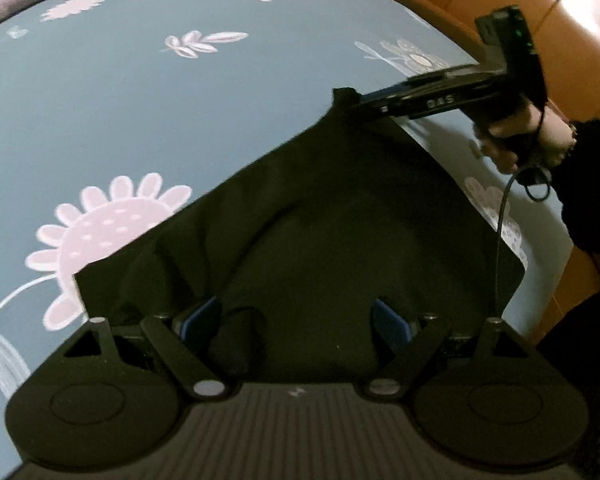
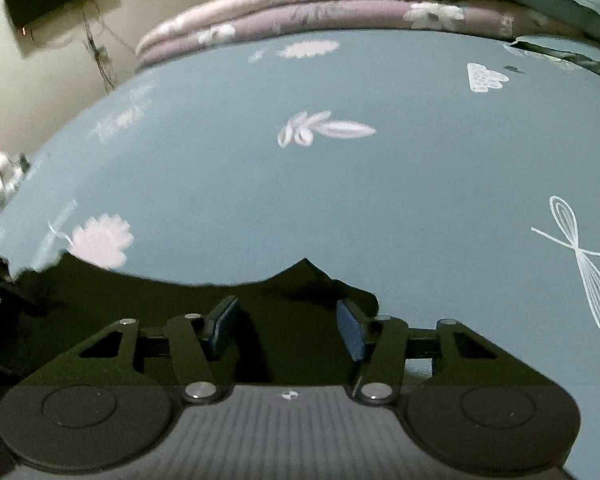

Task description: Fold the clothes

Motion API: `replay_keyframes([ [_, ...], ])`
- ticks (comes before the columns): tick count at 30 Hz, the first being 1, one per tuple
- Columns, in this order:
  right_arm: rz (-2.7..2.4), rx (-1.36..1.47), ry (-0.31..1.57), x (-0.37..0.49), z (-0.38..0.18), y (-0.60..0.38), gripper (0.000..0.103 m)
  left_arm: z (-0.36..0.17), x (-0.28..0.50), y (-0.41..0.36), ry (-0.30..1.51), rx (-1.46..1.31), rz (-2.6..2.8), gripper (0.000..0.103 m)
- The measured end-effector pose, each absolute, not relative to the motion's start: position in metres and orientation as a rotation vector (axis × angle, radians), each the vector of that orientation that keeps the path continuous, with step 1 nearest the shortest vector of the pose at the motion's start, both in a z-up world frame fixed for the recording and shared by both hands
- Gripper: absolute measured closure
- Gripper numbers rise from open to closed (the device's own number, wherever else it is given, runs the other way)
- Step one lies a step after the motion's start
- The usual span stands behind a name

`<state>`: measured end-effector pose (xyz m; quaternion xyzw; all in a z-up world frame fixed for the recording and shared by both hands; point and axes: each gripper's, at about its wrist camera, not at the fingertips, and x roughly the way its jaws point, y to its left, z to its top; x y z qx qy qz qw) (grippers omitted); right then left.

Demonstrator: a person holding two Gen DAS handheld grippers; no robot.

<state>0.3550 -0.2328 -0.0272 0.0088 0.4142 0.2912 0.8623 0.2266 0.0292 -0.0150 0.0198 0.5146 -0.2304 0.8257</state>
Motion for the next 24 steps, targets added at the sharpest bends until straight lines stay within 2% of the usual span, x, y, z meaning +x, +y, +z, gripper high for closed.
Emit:
replay_keyframes([
  [5,0.616,0.057,0.820,0.336,-0.003,-0.231,0.035,0.007,0.239,0.025,1.020,0.077,-0.434,0.019],
  [13,0.656,0.080,0.872,0.313,-0.008,-0.211,0.030,-0.034,0.260,0.055,1.085,-0.075,-0.350,0.019],
  [20,0.581,0.076,0.888,0.297,-0.002,-0.232,0.026,0.005,0.255,0.054,0.996,-0.101,-0.399,0.019],
  [24,0.556,0.084,0.897,0.290,-0.002,-0.238,0.026,0.006,0.232,0.045,1.047,-0.088,-0.462,0.019],
])
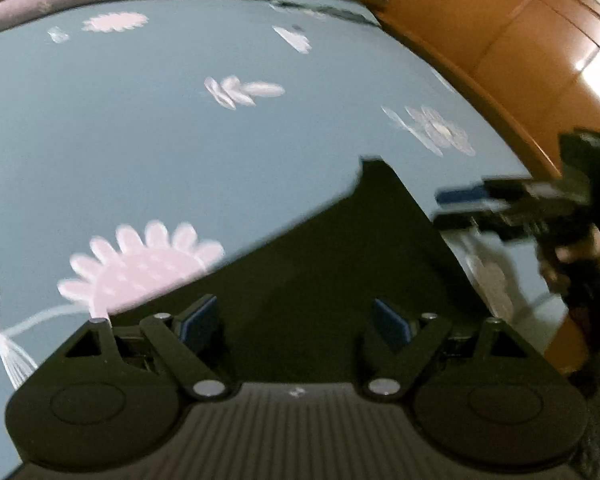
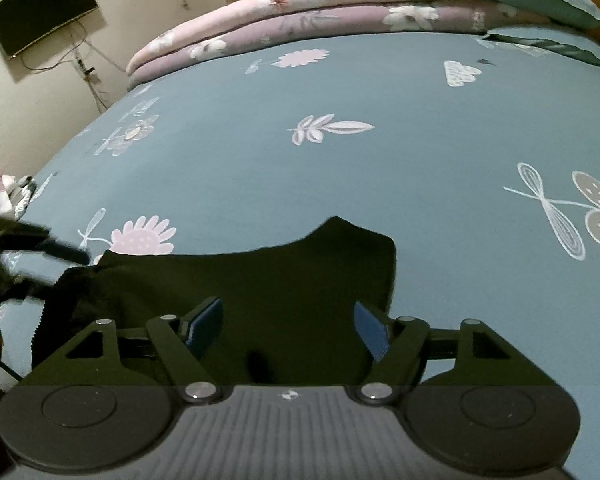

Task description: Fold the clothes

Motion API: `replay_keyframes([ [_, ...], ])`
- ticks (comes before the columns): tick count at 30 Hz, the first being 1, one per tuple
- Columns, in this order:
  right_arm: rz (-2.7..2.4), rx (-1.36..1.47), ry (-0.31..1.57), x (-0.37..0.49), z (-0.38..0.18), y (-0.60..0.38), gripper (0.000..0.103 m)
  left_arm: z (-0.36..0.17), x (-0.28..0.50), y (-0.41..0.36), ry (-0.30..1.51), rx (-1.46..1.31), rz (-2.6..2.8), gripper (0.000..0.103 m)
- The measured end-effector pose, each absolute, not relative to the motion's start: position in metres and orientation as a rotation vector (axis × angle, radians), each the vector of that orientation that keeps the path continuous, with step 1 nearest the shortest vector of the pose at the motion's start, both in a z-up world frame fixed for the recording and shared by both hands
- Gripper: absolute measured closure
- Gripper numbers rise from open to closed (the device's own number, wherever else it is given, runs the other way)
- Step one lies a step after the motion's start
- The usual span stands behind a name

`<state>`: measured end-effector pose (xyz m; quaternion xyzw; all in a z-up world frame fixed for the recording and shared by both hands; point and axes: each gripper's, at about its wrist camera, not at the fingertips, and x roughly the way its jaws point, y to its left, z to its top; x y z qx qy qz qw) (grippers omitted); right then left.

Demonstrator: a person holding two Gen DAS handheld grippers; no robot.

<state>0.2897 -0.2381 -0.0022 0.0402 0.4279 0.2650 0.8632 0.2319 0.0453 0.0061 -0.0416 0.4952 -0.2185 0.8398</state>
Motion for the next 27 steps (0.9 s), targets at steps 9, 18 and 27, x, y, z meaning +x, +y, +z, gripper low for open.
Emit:
replay_keyframes([
  [9,0.568,0.056,0.887,0.273,0.000,-0.228,0.026,-0.010,0.183,0.035,1.079,0.051,-0.436,0.021],
  [18,0.989,0.064,0.904,0.247,0.018,-0.189,0.026,0.004,0.181,0.046,1.021,0.038,-0.438,0.021],
  [27,1.108,0.081,1.035,0.251,-0.028,-0.163,0.027,-0.018,0.174,0.056,1.053,0.062,-0.358,0.021],
])
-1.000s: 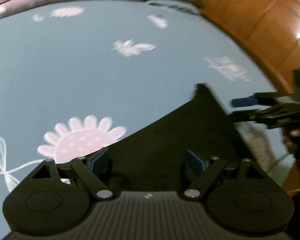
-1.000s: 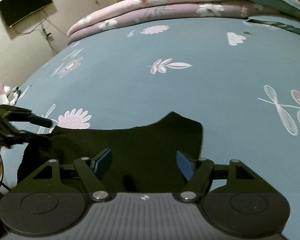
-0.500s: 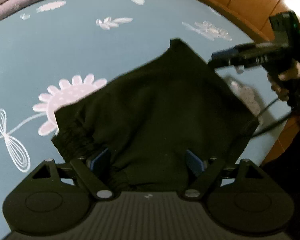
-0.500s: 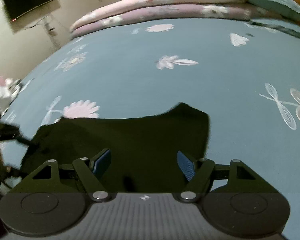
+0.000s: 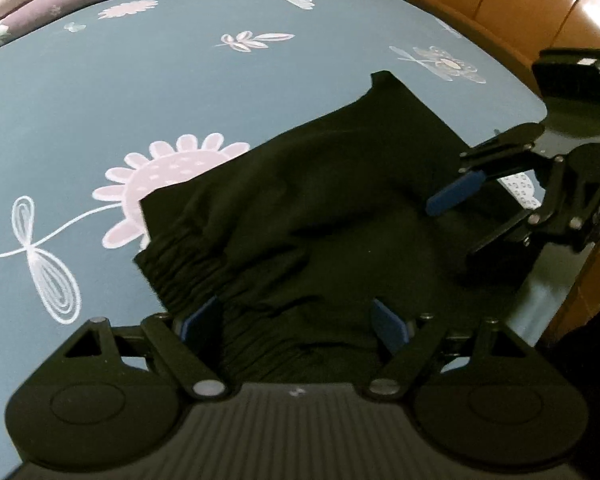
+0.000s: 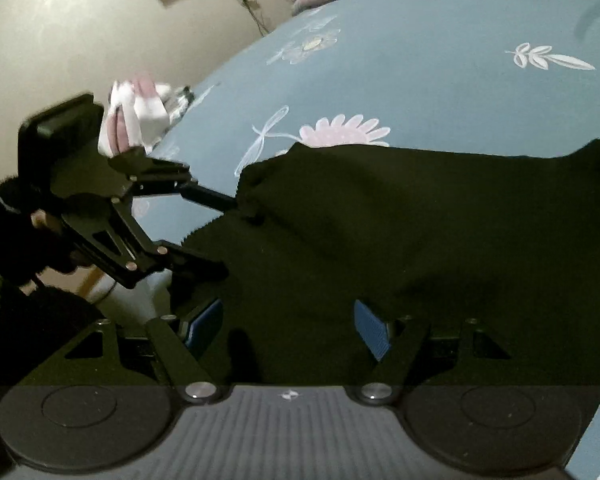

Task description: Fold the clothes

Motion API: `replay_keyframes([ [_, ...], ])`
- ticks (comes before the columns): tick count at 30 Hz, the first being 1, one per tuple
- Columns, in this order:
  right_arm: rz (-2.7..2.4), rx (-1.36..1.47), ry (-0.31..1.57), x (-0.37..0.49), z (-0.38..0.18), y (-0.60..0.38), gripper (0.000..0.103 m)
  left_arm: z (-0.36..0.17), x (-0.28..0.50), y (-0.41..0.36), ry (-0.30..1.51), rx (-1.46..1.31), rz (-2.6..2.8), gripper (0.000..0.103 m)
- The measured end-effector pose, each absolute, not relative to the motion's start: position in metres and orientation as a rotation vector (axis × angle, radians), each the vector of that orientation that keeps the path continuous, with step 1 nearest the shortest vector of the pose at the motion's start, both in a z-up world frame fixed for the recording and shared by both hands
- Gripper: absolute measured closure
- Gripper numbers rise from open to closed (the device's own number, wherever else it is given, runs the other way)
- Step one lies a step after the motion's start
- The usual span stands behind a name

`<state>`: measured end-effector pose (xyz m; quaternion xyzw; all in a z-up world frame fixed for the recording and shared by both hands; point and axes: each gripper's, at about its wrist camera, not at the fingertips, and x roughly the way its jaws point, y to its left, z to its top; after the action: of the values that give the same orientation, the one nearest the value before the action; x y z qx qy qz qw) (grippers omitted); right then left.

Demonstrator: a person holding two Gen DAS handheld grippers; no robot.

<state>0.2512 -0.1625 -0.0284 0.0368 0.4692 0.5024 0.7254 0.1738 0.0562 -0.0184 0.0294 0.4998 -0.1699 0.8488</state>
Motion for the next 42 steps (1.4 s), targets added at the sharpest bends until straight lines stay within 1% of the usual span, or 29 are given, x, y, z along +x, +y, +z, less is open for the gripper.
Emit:
replay_keyframes([
  [2,1.083,0.030,1.013,0.248,-0.015,-0.160,0.027,-0.007,0.174,0.059,1.043,0.050,-0.353,0.021],
  [5,1.065,-0.028,0.955,0.249,0.004,-0.157,0.024,0.013,0.171,0.054,0.967,0.039,-0.421,0.021],
  [7,1.064,-0.043,0.926,0.252,0.013,-0.155,0.023,0.015,0.170,0.047,0.962,0.042,-0.466,0.021],
  [10,1.043,-0.093,0.958,0.259,-0.001,-0.149,0.022,-0.001,0.171,0.035,1.007,0.066,-0.493,0.021],
  [11,1.031,-0.109,0.977,0.261,-0.009,-0.147,0.021,-0.011,0.172,0.032,1.040,0.076,-0.484,0.022],
  [13,1.013,-0.114,0.990,0.262,-0.016,-0.147,0.018,-0.021,0.169,0.031,1.039,0.087,-0.481,0.022],
  [20,0.934,-0.091,0.988,0.262,-0.006,-0.157,0.017,0.004,0.183,0.044,0.997,0.035,-0.433,0.022],
  [23,0.909,-0.089,0.977,0.263,0.000,-0.159,0.014,0.010,0.193,0.054,0.988,-0.036,-0.395,0.022],
  [25,0.893,-0.088,0.967,0.265,0.004,-0.162,0.009,0.012,0.198,0.055,0.983,-0.027,-0.368,0.022],
  [26,0.885,-0.088,0.962,0.265,0.006,-0.164,0.008,0.012,0.200,0.055,0.989,-0.029,-0.360,0.022],
  [36,0.853,-0.081,0.940,0.276,0.013,-0.170,0.005,0.012,0.214,0.054,1.016,-0.038,-0.328,0.022],
  [42,0.829,-0.055,0.928,0.278,0.015,-0.183,0.004,0.012,0.217,0.070,1.038,-0.115,-0.256,0.022],
])
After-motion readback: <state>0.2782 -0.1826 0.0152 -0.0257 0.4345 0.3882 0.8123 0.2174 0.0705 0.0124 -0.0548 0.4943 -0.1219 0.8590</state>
